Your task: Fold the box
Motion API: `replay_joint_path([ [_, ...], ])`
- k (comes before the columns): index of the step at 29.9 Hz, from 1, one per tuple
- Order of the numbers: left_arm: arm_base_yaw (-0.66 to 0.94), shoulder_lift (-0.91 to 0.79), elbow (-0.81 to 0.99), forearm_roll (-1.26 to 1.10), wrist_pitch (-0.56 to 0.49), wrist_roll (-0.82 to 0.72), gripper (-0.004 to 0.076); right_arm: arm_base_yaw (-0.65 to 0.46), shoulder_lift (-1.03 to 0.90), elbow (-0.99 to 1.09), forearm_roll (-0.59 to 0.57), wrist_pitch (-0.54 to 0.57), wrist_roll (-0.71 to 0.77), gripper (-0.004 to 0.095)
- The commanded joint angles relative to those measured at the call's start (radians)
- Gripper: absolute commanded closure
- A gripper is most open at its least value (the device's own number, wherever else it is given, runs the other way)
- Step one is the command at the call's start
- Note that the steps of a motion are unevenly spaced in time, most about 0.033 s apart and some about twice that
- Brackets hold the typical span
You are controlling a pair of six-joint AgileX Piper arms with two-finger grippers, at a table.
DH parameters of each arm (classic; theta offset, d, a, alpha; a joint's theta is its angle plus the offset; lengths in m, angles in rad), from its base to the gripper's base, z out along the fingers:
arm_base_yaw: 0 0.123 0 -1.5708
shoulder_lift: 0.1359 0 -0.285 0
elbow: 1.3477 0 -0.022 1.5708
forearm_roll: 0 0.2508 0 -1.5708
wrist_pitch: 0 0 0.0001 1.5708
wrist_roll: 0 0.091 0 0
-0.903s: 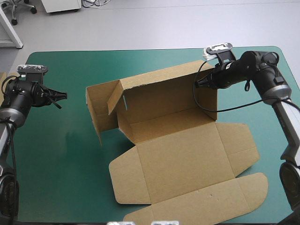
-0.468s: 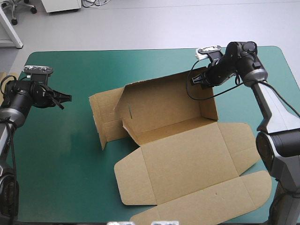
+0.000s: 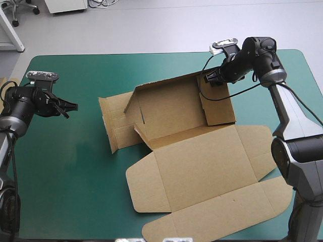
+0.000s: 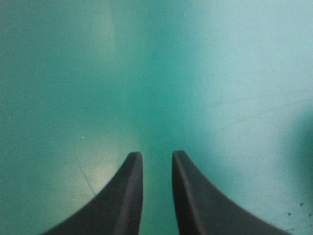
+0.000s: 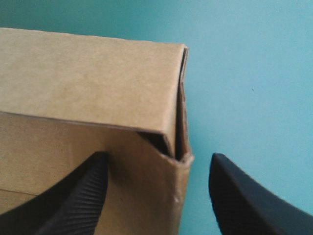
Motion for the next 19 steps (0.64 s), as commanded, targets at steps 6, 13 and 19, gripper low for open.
replay_joint_path([
  [6, 0.001, -0.039, -0.027, -0.007, -0.033, 0.008, 0.0567, -0.005, -0.11, -0.02, 0.027, 0.034, 0.007, 0.028],
  [13, 0.001, -0.039, -0.027, 0.0, -0.033, 0.028, 0.0567, -0.005, -0.259, 0.147, 0.043, 0.006, -0.006, 0.0329],
  [19, 0.001, -0.039, -0.027, 0.0, -0.029, 0.028, 0.0568, -0.005, -0.446, 0.471, 0.03, -0.224, -0.021, 0.0331],
])
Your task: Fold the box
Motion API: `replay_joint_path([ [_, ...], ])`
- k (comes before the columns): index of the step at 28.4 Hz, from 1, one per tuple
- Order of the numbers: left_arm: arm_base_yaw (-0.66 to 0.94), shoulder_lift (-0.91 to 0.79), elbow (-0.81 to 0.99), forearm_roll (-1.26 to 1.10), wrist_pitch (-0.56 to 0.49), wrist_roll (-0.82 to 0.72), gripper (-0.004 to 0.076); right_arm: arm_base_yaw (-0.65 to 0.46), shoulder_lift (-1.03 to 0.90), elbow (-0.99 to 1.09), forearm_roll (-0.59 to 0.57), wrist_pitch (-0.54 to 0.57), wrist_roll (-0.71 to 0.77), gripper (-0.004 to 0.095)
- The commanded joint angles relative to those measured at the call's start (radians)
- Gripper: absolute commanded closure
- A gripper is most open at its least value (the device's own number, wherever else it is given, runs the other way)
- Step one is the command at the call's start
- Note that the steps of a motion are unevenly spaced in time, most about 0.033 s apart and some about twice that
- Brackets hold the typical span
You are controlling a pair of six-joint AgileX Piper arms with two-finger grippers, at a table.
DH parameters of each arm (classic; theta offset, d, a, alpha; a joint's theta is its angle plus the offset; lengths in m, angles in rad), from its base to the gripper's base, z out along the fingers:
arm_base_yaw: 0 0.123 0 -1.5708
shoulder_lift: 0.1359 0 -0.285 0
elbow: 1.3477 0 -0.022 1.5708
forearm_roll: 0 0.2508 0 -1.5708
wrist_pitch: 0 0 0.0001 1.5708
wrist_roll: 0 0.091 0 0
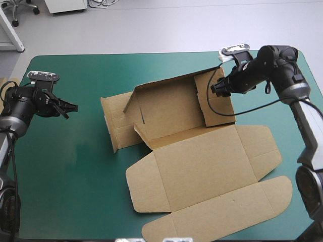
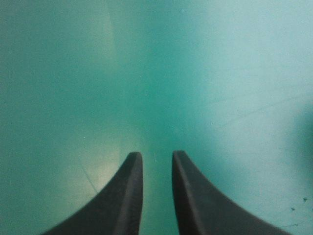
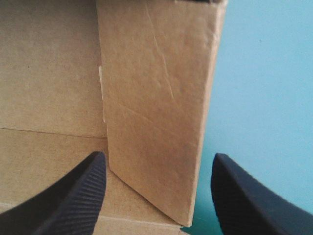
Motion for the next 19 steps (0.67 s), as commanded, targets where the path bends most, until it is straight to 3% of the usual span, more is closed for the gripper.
replay_joint_path([
  [1, 0.001, -0.039, -0.027, -0.001, -0.033, 0.001, 0.0568, -0.005, -0.16, 0.161, 0.023, -0.209, -0.04, 0.0331],
  [5, 0.001, -0.039, -0.027, -0.001, -0.035, 0.001, 0.0567, -0.003, -0.258, 0.415, 0.049, -0.482, -0.074, 0.0331],
  [8, 0.001, -0.039, -0.027, -0.001, -0.028, 0.001, 0.0568, -0.003, -0.258, 0.52, 0.042, -0.601, -0.084, 0.0331],
  [16, 0.001, -0.039, -0.027, -0.008, -0.026, 0.009, 0.0567, -0.003, -0.113, 0.493, 0.06, -0.62, -0.11, 0.0338],
  [19, 0.001, -0.039, -0.027, -0.008, -0.023, 0.015, 0.0568, -0.003, -0.09, 0.468, 0.06, -0.586, -0.1, 0.0457],
])
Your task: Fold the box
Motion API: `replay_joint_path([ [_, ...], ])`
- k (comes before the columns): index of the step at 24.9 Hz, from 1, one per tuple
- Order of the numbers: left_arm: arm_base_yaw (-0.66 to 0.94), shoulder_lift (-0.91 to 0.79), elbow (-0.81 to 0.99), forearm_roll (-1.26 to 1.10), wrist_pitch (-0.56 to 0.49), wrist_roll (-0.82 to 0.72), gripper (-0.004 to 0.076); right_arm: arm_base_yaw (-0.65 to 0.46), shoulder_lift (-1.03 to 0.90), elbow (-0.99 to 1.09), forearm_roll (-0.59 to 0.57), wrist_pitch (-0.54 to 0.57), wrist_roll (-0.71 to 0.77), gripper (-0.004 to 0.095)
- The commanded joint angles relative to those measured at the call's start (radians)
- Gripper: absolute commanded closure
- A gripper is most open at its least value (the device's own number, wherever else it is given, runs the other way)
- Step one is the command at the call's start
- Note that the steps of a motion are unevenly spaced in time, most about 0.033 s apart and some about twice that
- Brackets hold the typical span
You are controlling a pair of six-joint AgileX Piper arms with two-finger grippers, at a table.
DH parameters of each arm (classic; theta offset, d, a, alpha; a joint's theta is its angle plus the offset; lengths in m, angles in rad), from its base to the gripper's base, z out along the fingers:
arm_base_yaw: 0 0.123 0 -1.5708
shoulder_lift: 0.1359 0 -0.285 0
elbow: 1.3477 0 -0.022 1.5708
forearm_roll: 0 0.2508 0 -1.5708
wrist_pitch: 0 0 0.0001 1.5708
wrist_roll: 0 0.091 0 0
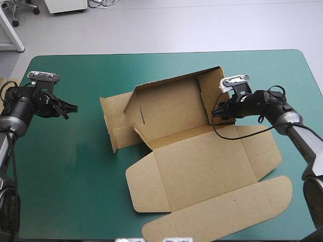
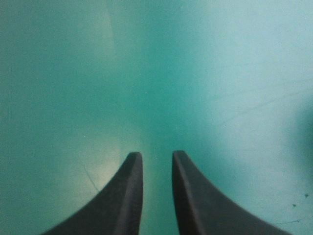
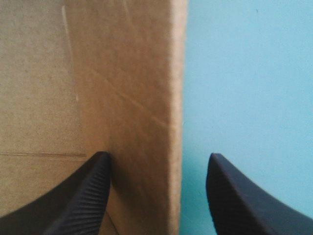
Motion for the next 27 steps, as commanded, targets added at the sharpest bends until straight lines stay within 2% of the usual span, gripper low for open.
replay_joint_path([
  [1, 0.001, -0.039, -0.027, -0.007, -0.031, 0.002, 0.0567, -0.003, -0.021, -0.057, 0.011, -0.011, 0.007, 0.0519],
  [2, 0.001, -0.039, -0.027, -0.007, -0.031, 0.002, 0.0567, -0.003, -0.021, -0.065, 0.011, -0.009, 0.012, 0.0585],
  [3, 0.001, -0.039, -0.027, -0.007, -0.031, 0.002, 0.0568, -0.003, -0.021, -0.089, 0.011, -0.002, 0.012, 0.0723],
  [6, 0.001, -0.039, -0.027, -0.007, -0.031, 0.002, 0.0567, -0.003, -0.021, -0.141, 0.001, 0.054, 0.025, 0.0923],
  [8, 0.001, -0.039, -0.027, -0.007, -0.031, 0.002, 0.0568, -0.003, -0.017, -0.188, -0.05, 0.142, 0.123, 0.0919],
  [10, 0.001, -0.039, -0.027, -0.007, -0.031, 0.002, 0.0568, -0.003, 0.0, -0.265, -0.166, 0.322, 0.281, 0.0919],
  [12, 0.001, -0.039, -0.027, -0.007, -0.036, 0.002, 0.0568, -0.005, 0.019, -0.319, -0.192, 0.426, 0.313, 0.0919],
  [17, 0.001, -0.039, -0.027, -0.007, -0.038, 0.002, 0.0567, -0.005, 0.099, -0.445, -0.158, 0.683, 0.311, 0.0919],
  [20, 0.001, -0.039, -0.027, -0.016, -0.036, 0.002, 0.0568, -0.005, 0.117, -0.452, -0.127, 0.676, 0.311, 0.092],
  [24, 0.001, -0.039, -0.027, -0.03, -0.036, 0.002, 0.0567, -0.005, 0.132, -0.452, -0.169, 0.676, 0.312, 0.0911],
  [25, 0.001, -0.039, -0.027, -0.035, -0.036, 0.006, 0.0567, -0.005, 0.133, -0.452, -0.18, 0.674, 0.305, 0.0885],
  [27, 0.001, -0.039, -0.027, -0.052, -0.036, 0.016, 0.0568, -0.005, 0.138, -0.452, -0.189, 0.667, 0.304, 0.0757],
])
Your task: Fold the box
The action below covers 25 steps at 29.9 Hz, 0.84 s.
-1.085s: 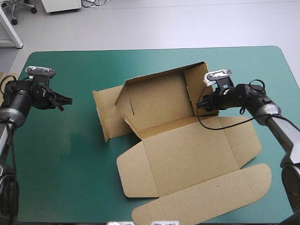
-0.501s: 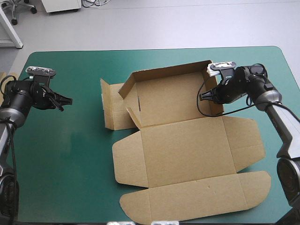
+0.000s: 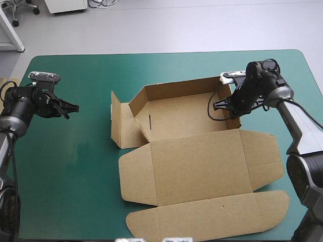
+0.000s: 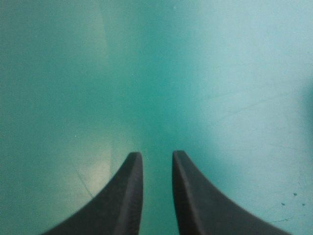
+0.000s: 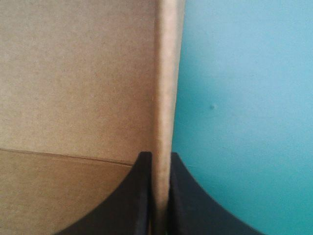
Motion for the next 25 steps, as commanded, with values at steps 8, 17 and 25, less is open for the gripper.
replay_joint_path([
  [8, 0.001, -0.039, -0.027, -0.042, -0.03, 0.012, 0.0568, -0.006, -0.031, -0.034, -0.036, -0.032, -0.003, 0.0101],
  [17, 0.001, -0.036, -0.027, -0.066, -0.03, 0.043, 0.0569, -0.006, -0.031, -0.187, -0.058, 0.02, -0.029, 0.0156],
  [25, 0.001, -0.034, -0.027, -0.068, -0.03, 0.051, 0.0569, -0.006, -0.014, -0.271, -0.066, 0.02, -0.064, 0.0156],
])
